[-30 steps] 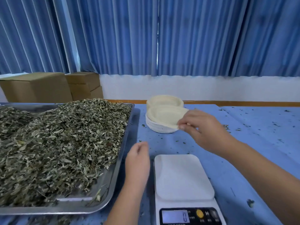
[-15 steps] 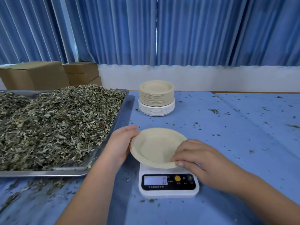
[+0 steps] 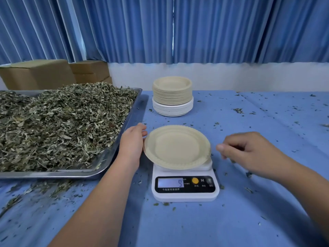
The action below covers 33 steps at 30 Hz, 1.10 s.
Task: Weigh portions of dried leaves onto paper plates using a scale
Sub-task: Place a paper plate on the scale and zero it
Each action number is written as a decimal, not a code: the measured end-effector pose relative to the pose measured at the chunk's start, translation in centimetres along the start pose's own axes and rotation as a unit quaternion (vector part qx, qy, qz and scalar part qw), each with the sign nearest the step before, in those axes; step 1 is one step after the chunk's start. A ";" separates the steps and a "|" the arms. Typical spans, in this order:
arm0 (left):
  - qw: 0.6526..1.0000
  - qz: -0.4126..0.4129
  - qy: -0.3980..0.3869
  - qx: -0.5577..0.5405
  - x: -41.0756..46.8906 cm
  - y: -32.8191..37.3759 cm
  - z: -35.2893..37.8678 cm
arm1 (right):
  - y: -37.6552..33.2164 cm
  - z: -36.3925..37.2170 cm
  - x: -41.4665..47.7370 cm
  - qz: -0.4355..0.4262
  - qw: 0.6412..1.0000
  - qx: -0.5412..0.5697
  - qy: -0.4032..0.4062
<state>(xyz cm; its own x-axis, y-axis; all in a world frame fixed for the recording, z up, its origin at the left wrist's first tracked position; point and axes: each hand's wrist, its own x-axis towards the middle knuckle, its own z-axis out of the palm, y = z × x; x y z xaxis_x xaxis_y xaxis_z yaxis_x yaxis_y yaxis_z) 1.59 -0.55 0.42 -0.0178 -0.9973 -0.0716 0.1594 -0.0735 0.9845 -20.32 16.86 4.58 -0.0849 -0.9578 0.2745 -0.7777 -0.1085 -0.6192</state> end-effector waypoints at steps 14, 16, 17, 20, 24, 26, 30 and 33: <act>1.000 -0.016 -0.014 -0.017 0.1 -0.5 0.1 | -0.1 0.8 -0.6 0.185 0.953 0.023 -0.240; 0.999 -0.024 -0.031 0.009 0.2 -0.5 0.0 | -0.3 0.8 -0.6 0.189 0.950 0.024 -0.246; 0.999 -0.024 -0.033 0.024 0.3 -0.5 0.0 | -0.4 0.8 -0.7 0.191 0.950 0.026 -0.247; 0.998 -0.020 -0.032 0.042 0.5 -0.7 0.0 | -0.7 1.0 -0.7 0.198 0.950 0.015 -0.241; 0.998 -0.019 -0.042 0.033 0.7 -0.8 -0.1 | -1.1 1.4 -0.7 0.207 0.950 -0.008 -0.234; 0.998 -0.019 -0.046 0.029 0.7 -0.8 -0.1 | -1.1 1.6 -0.7 0.215 0.950 -0.009 -0.227; 0.998 -0.019 -0.046 0.027 0.5 -0.8 -0.2 | -1.2 2.1 -0.5 0.237 0.945 0.009 -0.224; 0.998 -0.016 -0.042 0.032 0.5 -0.9 -0.2 | -1.1 2.0 -0.3 0.248 0.939 0.028 -0.235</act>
<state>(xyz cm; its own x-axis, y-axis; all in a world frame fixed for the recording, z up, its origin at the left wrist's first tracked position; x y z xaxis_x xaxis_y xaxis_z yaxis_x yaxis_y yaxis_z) 1.62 -1.01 -0.53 -0.1057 -0.9901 -0.0925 0.0940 -0.1025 0.9903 -18.16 16.73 3.71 -0.1338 -0.9043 -0.4053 -0.6795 0.3815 -0.6267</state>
